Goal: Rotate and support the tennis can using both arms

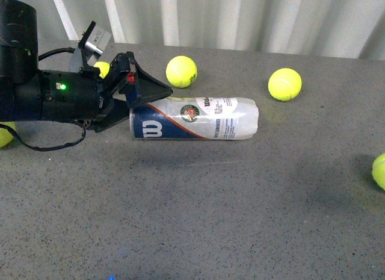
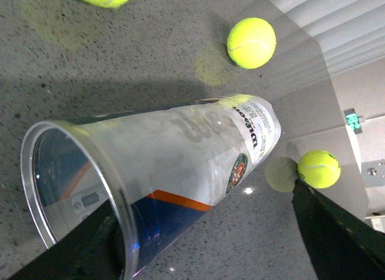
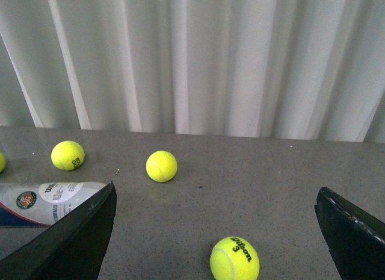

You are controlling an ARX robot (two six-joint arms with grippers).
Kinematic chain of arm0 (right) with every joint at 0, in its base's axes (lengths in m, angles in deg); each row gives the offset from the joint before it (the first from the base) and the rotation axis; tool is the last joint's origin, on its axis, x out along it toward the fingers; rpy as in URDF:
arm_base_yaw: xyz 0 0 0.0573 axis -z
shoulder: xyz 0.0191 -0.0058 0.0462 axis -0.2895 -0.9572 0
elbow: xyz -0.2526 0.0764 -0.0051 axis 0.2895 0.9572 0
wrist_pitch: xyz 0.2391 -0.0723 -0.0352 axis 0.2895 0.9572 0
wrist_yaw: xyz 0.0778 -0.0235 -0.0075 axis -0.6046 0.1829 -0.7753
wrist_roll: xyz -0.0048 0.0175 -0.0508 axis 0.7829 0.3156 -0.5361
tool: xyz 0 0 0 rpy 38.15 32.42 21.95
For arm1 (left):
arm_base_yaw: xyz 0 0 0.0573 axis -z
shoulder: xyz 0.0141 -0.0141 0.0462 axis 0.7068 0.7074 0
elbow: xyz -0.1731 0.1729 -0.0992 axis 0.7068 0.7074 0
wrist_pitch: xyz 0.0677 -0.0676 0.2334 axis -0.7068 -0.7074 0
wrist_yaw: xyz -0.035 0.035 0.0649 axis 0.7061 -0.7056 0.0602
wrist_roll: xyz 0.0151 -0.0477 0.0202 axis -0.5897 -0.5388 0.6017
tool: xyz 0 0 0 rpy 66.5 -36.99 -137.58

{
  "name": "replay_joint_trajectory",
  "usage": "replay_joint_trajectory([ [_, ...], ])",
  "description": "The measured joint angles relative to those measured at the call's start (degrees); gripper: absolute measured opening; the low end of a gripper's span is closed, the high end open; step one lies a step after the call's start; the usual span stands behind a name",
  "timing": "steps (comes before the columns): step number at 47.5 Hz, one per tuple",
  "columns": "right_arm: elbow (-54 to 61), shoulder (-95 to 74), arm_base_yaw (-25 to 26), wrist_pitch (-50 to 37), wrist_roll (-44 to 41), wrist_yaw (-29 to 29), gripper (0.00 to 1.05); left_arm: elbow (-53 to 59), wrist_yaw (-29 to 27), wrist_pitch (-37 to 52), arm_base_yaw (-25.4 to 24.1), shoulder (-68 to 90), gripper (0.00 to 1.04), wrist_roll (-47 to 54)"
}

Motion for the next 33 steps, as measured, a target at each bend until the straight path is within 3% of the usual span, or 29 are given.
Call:
replay_joint_trajectory([
  [16,0.0,0.0,0.0,0.0,0.0,0.0,0.97,5.7,-0.3,-2.6,3.1,-8.2,0.25,-4.6],
  [22,0.0,0.0,0.0,0.0,0.0,0.0,0.97,6.4,-0.3,-9.2,4.3,-14.3,0.06,-2.8],
  [29,0.0,0.0,0.0,0.0,0.0,0.0,0.97,3.1,-1.4,-24.7,5.8,-22.0,0.04,4.4],
  [33,0.0,0.0,0.0,0.0,0.0,0.0,0.97,-3.6,-2.8,-39.6,6.8,-25.6,0.04,11.8],
])
